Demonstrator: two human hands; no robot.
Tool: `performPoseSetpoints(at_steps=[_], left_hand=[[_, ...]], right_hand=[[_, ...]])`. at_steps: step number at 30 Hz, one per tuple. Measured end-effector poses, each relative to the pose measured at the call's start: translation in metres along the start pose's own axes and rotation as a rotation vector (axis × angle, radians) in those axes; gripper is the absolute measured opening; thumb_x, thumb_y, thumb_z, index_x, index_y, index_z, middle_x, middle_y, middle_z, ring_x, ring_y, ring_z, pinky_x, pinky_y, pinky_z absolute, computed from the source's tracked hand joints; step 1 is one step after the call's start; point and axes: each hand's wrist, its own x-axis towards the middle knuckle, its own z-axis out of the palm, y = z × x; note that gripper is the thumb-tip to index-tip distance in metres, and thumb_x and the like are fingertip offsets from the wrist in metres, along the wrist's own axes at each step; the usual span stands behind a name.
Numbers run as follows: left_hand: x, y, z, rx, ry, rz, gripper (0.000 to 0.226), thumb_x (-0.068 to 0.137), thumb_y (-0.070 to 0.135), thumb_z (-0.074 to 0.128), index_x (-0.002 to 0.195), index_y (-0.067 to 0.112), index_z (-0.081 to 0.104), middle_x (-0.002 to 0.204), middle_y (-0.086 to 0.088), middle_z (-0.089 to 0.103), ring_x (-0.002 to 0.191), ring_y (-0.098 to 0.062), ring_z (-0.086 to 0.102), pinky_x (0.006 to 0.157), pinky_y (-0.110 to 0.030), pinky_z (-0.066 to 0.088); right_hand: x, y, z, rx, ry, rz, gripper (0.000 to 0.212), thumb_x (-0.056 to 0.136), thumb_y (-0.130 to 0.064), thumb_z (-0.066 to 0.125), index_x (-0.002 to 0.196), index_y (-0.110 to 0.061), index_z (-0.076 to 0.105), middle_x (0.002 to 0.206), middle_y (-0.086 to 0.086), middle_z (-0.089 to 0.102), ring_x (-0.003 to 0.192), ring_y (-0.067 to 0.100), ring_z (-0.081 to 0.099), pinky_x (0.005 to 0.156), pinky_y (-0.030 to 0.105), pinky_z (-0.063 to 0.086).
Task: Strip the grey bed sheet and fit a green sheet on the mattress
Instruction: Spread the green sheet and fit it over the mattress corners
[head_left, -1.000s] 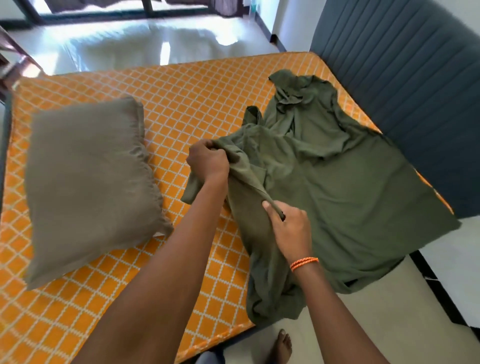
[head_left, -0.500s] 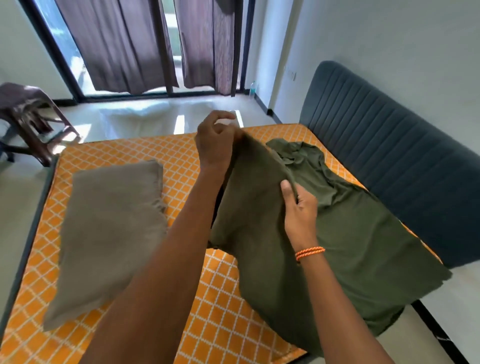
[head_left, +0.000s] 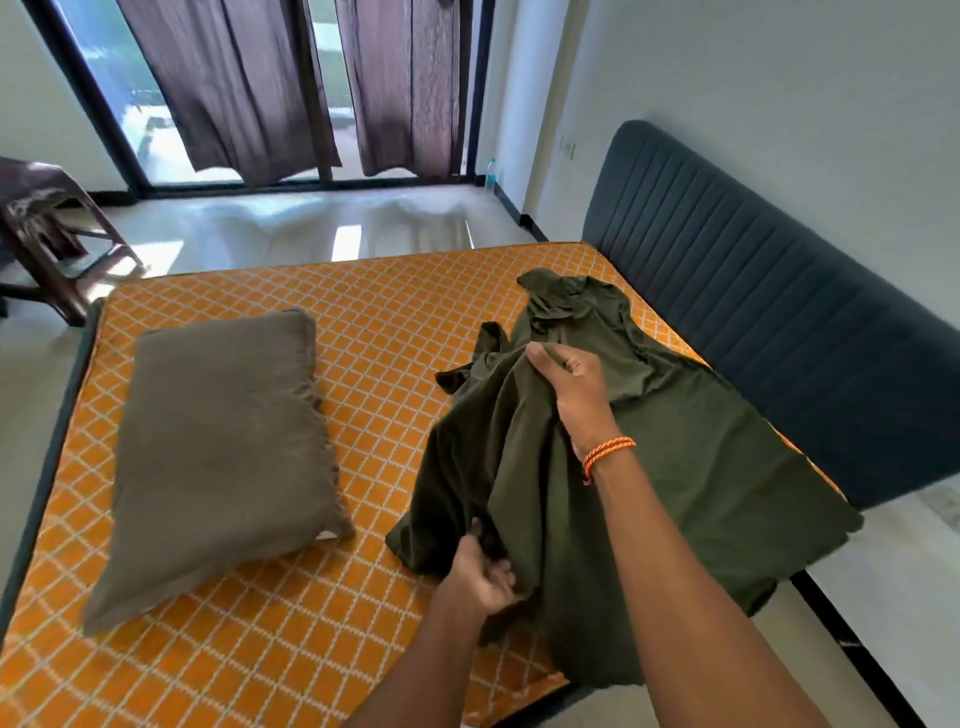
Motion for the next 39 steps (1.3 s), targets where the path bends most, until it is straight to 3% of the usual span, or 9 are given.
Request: performPoseSetpoints(at_steps=[3, 6, 12, 16, 20, 23, 29, 33, 39], left_hand=[[-0.007, 0.011, 0.002, -0.102, -0.076, 0.139, 0.023, 0.101, 0.036, 0.061, 0.096, 0.015, 0.068, 0.072, -0.002, 0.066, 0.064, -0.017, 0.061, 0.072, -0.034, 0.057], [-0.017, 0.035, 0.006, -0.107, 0.031, 0.201, 0.022, 0.106, 0.011, 0.05, 0.09, 0.004, 0.062, 0.053, -0.004, 0.055, 0.035, -0.019, 0.052, 0.044, -0.027, 0.052], [-0.031, 0.033, -0.013, 0.258, 0.106, -0.01, 0.054, 0.078, 0.016, 0.085, 0.125, -0.005, 0.07, 0.122, -0.021, 0.073, 0.104, -0.039, 0.072, 0.089, -0.051, 0.062], [-0.036, 0.005, -0.015, 0.32, -0.065, -0.094, 0.055, 0.09, 0.031, 0.084, 0.131, -0.003, 0.068, 0.13, -0.015, 0.072, 0.119, -0.026, 0.071, 0.109, -0.038, 0.053], [-0.06, 0.035, 0.026, 0.254, 0.125, 0.338, 0.024, 0.103, 0.023, 0.061, 0.11, 0.003, 0.072, 0.095, -0.013, 0.08, 0.088, -0.027, 0.077, 0.078, -0.041, 0.065], [-0.082, 0.064, 0.048, 0.175, 0.392, 0.7, 0.028, 0.097, 0.03, 0.071, 0.092, 0.002, 0.072, 0.094, -0.018, 0.075, 0.088, -0.033, 0.072, 0.077, -0.046, 0.06], [-0.122, 0.08, 0.094, 0.386, 0.237, 1.091, 0.031, 0.1, 0.032, 0.07, 0.075, 0.021, 0.083, 0.083, -0.009, 0.079, 0.084, -0.031, 0.077, 0.083, -0.045, 0.063], [-0.131, 0.075, 0.103, 0.568, 0.312, 1.333, 0.036, 0.101, 0.034, 0.068, 0.067, 0.025, 0.08, 0.071, 0.001, 0.076, 0.072, -0.02, 0.074, 0.078, -0.046, 0.063], [-0.154, 0.081, 0.105, 0.552, 0.396, 1.526, 0.04, 0.101, 0.04, 0.068, 0.07, 0.017, 0.078, 0.062, -0.003, 0.067, 0.06, -0.022, 0.061, 0.061, -0.037, 0.048]], right_hand=[[-0.003, 0.002, -0.011, 0.065, 0.034, 0.054, 0.026, 0.1, -0.022, 0.069, 0.089, 0.0, 0.077, 0.088, 0.017, 0.076, 0.085, 0.026, 0.071, 0.084, 0.046, 0.06], [-0.003, 0.002, -0.027, 0.132, 0.077, 0.093, 0.023, 0.099, -0.023, 0.07, 0.081, -0.01, 0.077, 0.083, 0.012, 0.074, 0.081, 0.025, 0.07, 0.079, 0.04, 0.057], [0.007, -0.009, -0.047, 0.096, 0.146, 0.036, 0.037, 0.098, -0.028, 0.07, 0.091, 0.008, 0.073, 0.091, 0.028, 0.071, 0.081, 0.029, 0.068, 0.079, 0.043, 0.06], [0.021, -0.01, -0.045, -0.153, 0.134, -0.046, 0.041, 0.099, -0.034, 0.069, 0.079, 0.001, 0.074, 0.081, 0.023, 0.07, 0.075, 0.034, 0.066, 0.072, 0.04, 0.057], [0.031, 0.012, -0.054, -0.67, 0.208, -0.006, 0.038, 0.097, -0.041, 0.065, 0.072, -0.012, 0.068, 0.072, 0.012, 0.064, 0.075, 0.031, 0.059, 0.068, 0.043, 0.048], [0.012, 0.025, -0.057, -0.939, 0.201, 0.147, 0.028, 0.092, -0.037, 0.068, 0.116, -0.023, 0.072, 0.111, 0.002, 0.073, 0.113, 0.03, 0.059, 0.095, 0.043, 0.051], [-0.053, 0.036, -0.003, -0.427, -0.292, -0.023, 0.063, 0.084, -0.016, 0.07, 0.139, -0.041, 0.055, 0.132, -0.01, 0.06, 0.125, 0.009, 0.056, 0.11, 0.04, 0.049], [-0.067, 0.042, 0.023, -0.504, -0.103, -0.133, 0.085, 0.083, -0.028, 0.077, 0.154, -0.039, 0.033, 0.152, -0.01, 0.042, 0.139, 0.011, 0.045, 0.112, 0.033, 0.043], [-0.059, 0.021, 0.022, -0.65, 0.235, -0.373, 0.045, 0.086, 0.004, 0.059, 0.123, -0.02, 0.07, 0.116, 0.001, 0.074, 0.105, 0.018, 0.069, 0.09, 0.039, 0.058]])
